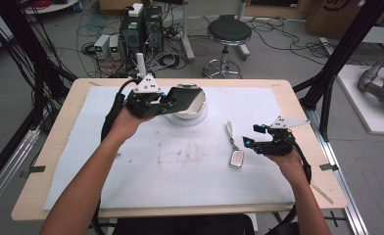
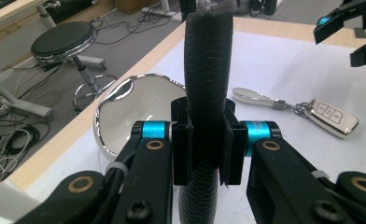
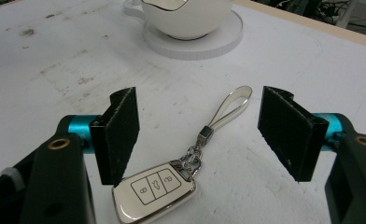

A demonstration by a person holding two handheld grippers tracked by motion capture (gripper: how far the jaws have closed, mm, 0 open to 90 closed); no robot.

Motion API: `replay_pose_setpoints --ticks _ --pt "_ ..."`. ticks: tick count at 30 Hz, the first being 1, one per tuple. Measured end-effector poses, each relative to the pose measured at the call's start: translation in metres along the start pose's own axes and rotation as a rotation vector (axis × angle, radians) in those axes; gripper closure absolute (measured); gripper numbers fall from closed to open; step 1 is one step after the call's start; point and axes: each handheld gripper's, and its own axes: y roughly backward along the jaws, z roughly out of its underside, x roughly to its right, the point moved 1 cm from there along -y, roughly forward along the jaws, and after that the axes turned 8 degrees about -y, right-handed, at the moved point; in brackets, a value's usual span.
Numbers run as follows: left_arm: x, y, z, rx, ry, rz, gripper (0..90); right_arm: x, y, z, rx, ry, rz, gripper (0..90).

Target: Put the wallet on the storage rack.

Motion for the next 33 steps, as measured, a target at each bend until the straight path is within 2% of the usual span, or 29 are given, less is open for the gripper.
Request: replay_pose_setpoints --ticks 5,9,15,19,28,33 --pt "-0.009 -0.013 -0.009 -0.057 -0.035 -0.012 78.0 0.003 0.002 0.0 0.011 -0.005 0.003 29.9" --pt "-0.015 -0.025 -0.009 -0.083 -0.034 -0.009 78.0 0.004 0.003 0.0 0.012 -0.005 0.001 29.9" --pt "-0.019 -0.043 -0.005 -0.161 -0.05 -0.013 78.0 0.006 0.006 0.0 0.02 -0.013 0.002 29.9" --pt "-0.022 -0.052 -0.004 -0.196 -0.051 -0.018 77.9 0.007 0.006 0.0 0.024 -0.018 0.002 29.9" --pt "-0.025 -0.072 0.002 -0.268 -0.056 -0.029 77.7 0.007 0.006 0.001 0.022 -0.021 0.001 29.9" --pt "-0.025 -0.082 -0.002 -0.304 -0.062 -0.031 77.2 0.008 0.006 0.001 0.022 -0.023 0.001 29.9"
